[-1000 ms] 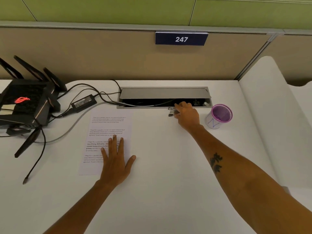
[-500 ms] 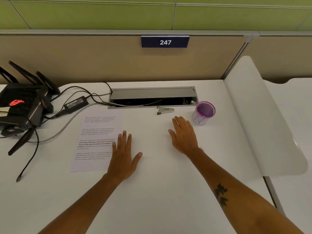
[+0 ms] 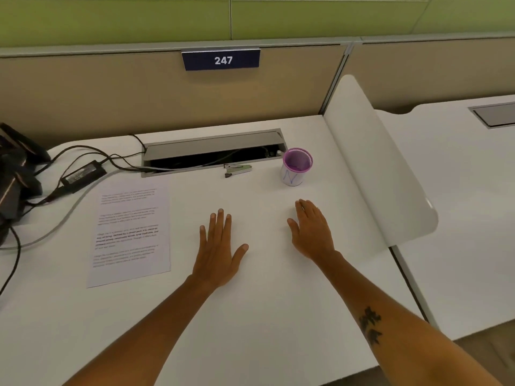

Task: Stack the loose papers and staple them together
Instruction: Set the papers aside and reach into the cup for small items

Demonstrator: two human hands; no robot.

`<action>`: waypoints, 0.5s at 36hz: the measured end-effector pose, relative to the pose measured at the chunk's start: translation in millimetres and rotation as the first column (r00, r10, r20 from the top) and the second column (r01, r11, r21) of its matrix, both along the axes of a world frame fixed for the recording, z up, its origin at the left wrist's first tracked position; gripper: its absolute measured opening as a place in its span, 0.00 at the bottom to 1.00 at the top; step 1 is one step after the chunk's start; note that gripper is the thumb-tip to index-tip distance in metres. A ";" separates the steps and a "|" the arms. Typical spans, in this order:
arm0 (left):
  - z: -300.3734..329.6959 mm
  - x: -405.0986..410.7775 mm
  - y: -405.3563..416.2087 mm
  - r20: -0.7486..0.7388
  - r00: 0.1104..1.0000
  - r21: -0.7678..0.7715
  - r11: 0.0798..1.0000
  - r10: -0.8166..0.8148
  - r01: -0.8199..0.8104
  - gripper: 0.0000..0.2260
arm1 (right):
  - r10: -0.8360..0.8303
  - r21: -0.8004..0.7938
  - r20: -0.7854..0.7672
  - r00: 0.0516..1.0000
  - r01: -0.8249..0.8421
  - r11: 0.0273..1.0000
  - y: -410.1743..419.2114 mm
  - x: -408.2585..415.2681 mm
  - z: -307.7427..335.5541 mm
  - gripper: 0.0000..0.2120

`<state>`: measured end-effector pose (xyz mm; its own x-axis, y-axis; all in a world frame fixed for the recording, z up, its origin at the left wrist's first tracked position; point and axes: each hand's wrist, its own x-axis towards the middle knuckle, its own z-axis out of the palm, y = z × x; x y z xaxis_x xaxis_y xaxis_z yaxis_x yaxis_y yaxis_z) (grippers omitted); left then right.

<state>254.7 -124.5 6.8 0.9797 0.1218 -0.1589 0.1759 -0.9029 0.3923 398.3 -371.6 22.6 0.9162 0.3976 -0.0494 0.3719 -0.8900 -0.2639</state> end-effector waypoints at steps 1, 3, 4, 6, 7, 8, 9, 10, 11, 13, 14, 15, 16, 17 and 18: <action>0.5 2.3 -3.0 -0.001 1.000 -0.007 1.000 -0.020 0.020 0.45 | -0.012 -0.002 0.000 1.000 0.012 1.000 -2.5 -2.5 0.3 0.29; 0.9 6.8 -9.1 -0.007 0.999 -0.019 0.998 -0.053 0.053 0.46 | -0.041 -0.001 0.007 0.999 0.041 0.999 -7.0 -7.4 1.3 0.29; 1.1 9.3 -11.8 -0.008 0.998 -0.026 0.998 -0.064 0.064 0.47 | -0.059 0.001 0.015 0.998 0.059 0.998 -8.5 -9.5 1.7 0.29; 1.0 14.4 -15.9 -0.005 0.996 -0.032 0.995 -0.093 0.093 0.47 | -0.090 0.004 0.025 0.996 0.090 0.996 -11.4 -12.9 2.3 0.29; 0.6 16.9 -17.2 -0.003 0.994 -0.027 0.994 -0.110 0.110 0.47 | -0.100 0.003 0.029 0.995 0.100 0.995 -12.7 -14.5 2.5 0.29; -0.1 19.2 -18.3 -0.001 0.992 -0.022 0.992 -0.125 0.125 0.46 | -0.109 0.003 0.032 0.994 0.109 0.994 -13.6 -16.0 2.3 0.28; -0.3 21.6 -19.4 0.000 0.991 -0.020 0.990 -0.137 0.137 0.46 | -0.120 0.006 0.034 0.992 0.120 0.993 -14.7 -17.4 2.6 0.28; -0.5 24.1 -20.7 0.000 0.990 -0.021 0.989 -0.144 0.144 0.46 | -0.132 0.011 0.033 0.991 0.132 0.991 -15.6 -18.4 3.8 0.28; -0.8 26.6 -22.1 -0.001 0.989 -0.021 0.989 -0.149 0.149 0.46 | -0.141 0.020 0.031 0.989 0.141 0.990 -16.4 -18.8 5.2 0.28; -1.9 30.5 -26.0 -0.007 0.988 -0.021 0.988 -0.153 0.153 0.45 | -0.148 0.044 0.025 0.989 0.147 0.988 -18.2 -18.9 7.9 0.27; -2.9 32.1 -28.3 -0.010 0.988 -0.021 0.988 -0.154 0.154 0.44 | -0.151 0.056 0.016 0.988 0.150 0.987 -19.6 -18.3 9.1 0.26; -4.0 32.7 -30.2 -0.012 0.988 -0.023 0.988 -0.154 0.154 0.44 | -0.156 0.071 0.000 0.988 0.156 0.985 -21.3 -17.3 10.0 0.25; -5.3 33.1 -32.4 -0.016 0.988 -0.023 0.988 -0.152 0.152 0.45 | -0.164 0.088 -0.019 0.986 0.165 0.982 -23.1 -16.1 10.8 0.23; -7.3 32.9 -34.6 -0.019 0.988 -0.020 0.988 -0.150 0.150 0.46 | -0.170 0.105 -0.039 0.985 0.173 0.979 -25.2 -15.0 10.9 0.22; -10.0 32.8 -36.8 -0.023 0.988 -0.015 0.989 -0.150 0.149 0.47 | -0.173 0.120 -0.056 0.983 0.178 0.977 -27.3 -13.4 11.0 0.22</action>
